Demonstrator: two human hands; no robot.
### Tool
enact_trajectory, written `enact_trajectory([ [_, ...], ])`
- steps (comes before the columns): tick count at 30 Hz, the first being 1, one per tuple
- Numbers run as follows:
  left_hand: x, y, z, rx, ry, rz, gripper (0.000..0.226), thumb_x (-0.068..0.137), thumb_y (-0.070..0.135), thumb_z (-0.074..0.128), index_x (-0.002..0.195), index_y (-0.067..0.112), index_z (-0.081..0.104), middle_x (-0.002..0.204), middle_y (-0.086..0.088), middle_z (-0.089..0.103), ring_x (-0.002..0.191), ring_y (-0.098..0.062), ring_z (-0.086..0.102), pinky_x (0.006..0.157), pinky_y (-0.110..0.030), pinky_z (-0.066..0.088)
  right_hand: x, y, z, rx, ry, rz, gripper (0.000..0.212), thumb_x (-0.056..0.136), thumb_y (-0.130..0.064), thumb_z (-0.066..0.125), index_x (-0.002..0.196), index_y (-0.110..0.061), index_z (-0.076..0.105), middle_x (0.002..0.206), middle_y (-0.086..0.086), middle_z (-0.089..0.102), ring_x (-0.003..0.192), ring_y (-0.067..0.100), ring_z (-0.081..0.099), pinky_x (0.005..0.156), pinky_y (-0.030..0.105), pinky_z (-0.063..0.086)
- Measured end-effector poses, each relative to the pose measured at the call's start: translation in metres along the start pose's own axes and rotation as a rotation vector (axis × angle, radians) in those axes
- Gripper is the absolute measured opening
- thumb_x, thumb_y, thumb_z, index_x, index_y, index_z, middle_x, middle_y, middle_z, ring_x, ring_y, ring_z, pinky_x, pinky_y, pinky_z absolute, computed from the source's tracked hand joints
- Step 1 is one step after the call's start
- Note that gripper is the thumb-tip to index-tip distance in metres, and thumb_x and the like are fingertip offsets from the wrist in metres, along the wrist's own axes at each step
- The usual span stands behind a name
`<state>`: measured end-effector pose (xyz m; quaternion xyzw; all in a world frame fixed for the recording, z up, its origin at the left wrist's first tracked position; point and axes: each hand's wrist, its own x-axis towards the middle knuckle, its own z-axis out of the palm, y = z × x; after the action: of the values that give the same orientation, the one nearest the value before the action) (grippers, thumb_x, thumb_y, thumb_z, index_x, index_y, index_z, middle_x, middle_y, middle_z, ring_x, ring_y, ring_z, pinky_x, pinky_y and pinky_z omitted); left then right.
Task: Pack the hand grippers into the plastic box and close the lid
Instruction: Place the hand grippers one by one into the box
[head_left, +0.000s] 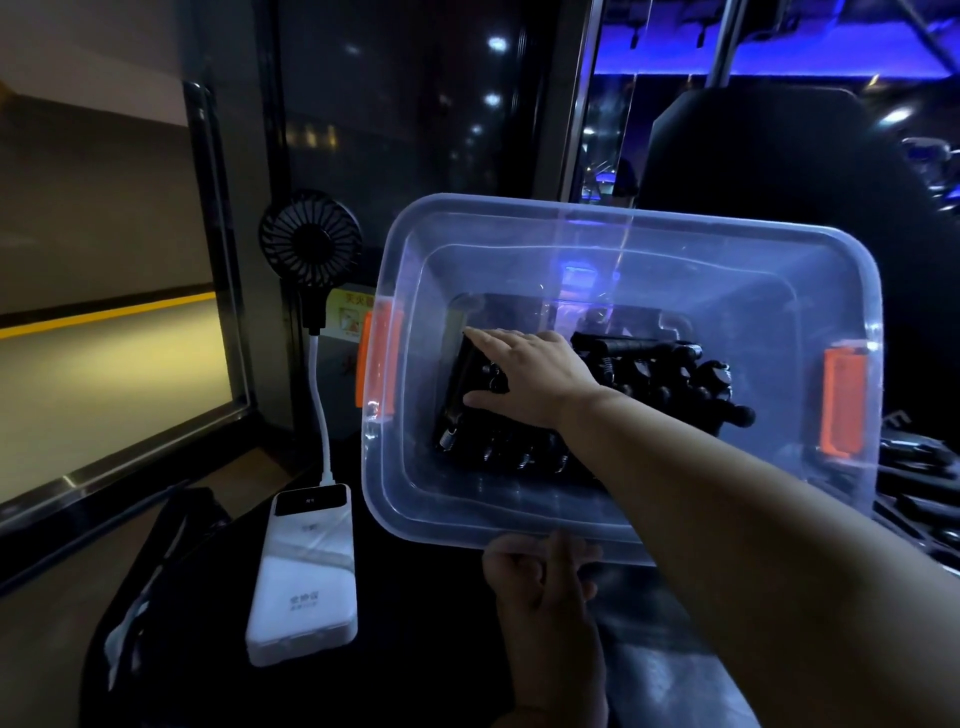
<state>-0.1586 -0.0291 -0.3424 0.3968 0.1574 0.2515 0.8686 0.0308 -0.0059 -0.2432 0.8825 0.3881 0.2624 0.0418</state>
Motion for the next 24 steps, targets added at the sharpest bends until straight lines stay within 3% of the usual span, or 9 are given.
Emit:
enact_trajectory([
  [7, 0.000, 0.001, 0.001, 0.011, -0.031, 0.002, 0.018, 0.090, 0.004, 0.058, 0.091, 0.012, 0.042, 0.080, -0.016, 0.069, 0.066, -0.011, 0.066, 0.061, -0.026, 0.044, -0.002, 0.000, 0.003, -0.042, -0.009, 0.021, 0.087, 0.085, -0.072, 0.038, 0.153, -0.025, 0.010, 0.157, -0.009, 0.023, 0.143, 0.014, 0.025, 0.109, 0.042, 0.030],
  [12, 0.003, 0.000, -0.001, -0.008, -0.054, -0.004, 0.017, 0.092, 0.002, 0.054, 0.091, 0.011, 0.040, 0.078, -0.016, 0.067, 0.065, -0.012, 0.066, 0.052, -0.013, 0.047, -0.002, -0.001, 0.000, -0.048, -0.064, 0.035, 0.094, 0.082, -0.078, 0.031, 0.153, -0.023, 0.004, 0.158, -0.008, 0.019, 0.142, 0.015, 0.025, 0.107, 0.041, 0.031],
  [20, 0.003, -0.003, -0.002, 0.047, -0.069, 0.045, 0.013, 0.094, 0.006, 0.053, 0.094, 0.009, 0.040, 0.082, -0.018, 0.069, 0.069, -0.013, 0.067, 0.054, -0.015, 0.047, -0.010, 0.000, -0.009, -0.029, -0.048, 0.046, 0.094, 0.081, -0.080, 0.029, 0.153, -0.024, 0.004, 0.159, -0.008, 0.016, 0.144, 0.015, 0.019, 0.110, 0.044, 0.024],
  [24, -0.001, 0.000, -0.003, 0.084, -0.063, 0.049, 0.012, 0.094, 0.011, 0.053, 0.094, 0.012, 0.040, 0.083, -0.014, 0.071, 0.069, -0.010, 0.067, 0.062, -0.024, 0.045, -0.025, 0.000, -0.011, -0.026, -0.048, 0.071, 0.092, 0.083, -0.077, 0.031, 0.153, -0.025, 0.003, 0.159, -0.010, 0.013, 0.146, 0.014, 0.013, 0.112, 0.043, 0.016],
])
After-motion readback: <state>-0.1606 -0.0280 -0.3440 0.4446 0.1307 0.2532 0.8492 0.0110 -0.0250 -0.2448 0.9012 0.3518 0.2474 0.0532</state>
